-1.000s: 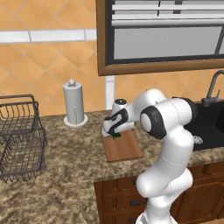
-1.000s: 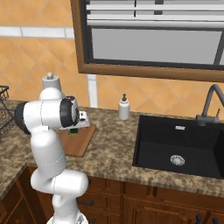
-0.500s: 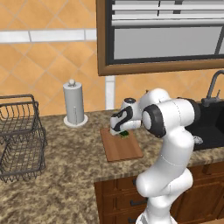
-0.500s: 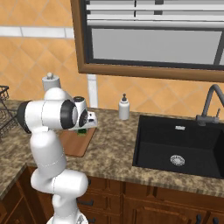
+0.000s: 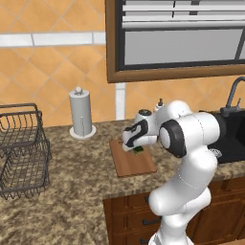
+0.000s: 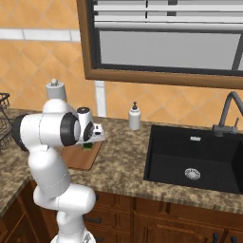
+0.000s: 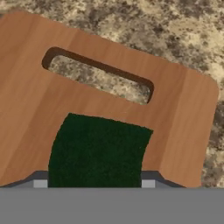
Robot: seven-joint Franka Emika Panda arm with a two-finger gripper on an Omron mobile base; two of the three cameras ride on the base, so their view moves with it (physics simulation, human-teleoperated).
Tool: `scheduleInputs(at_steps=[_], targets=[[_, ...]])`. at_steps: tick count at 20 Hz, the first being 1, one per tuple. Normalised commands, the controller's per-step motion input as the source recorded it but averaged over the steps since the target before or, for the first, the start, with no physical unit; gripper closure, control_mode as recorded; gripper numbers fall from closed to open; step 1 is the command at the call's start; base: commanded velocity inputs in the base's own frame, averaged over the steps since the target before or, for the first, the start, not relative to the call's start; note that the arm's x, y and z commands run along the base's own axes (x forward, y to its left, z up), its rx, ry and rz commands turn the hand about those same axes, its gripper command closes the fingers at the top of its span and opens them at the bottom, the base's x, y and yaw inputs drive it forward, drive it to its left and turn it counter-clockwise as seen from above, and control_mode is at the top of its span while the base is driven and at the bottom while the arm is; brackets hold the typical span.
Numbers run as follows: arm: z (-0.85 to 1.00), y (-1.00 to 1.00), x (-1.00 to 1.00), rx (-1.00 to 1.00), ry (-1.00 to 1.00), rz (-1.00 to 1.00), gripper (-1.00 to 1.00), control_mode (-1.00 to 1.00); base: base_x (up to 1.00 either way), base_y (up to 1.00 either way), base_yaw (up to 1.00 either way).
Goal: Pick up the sponge from the counter and clean the cutting board by briefly scrubbing or pressing down on the cutting board. Once finished, release the sponge.
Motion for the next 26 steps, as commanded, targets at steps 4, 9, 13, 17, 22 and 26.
scheduleInputs(at_steps=[4,9,13,17,22,26], targets=[[-0.03,0.00,-0.46,0.00,-0.04,0.00,1.00,-1.00,0.00,0.00,0.00],[-0.02,0.24,0.00,0.00,0.00,0.06,1.00,-1.00,0.00,0.00,0.00],[-0.16,0.63,0.00,0.00,0.00,0.15,1.00,-1.00,0.00,0.00,0.00],[-0.15,0.70,0.00,0.02,0.00,0.12,1.00,-1.00,0.00,0.00,0.00],[-0.09,0.64,-0.05,0.07,-0.01,0.07,1.00,-1.00,0.00,0.00,0.00],[-0.05,0.66,-0.20,0.04,-0.02,0.04,1.00,-1.00,0.00,0.00,0.00]])
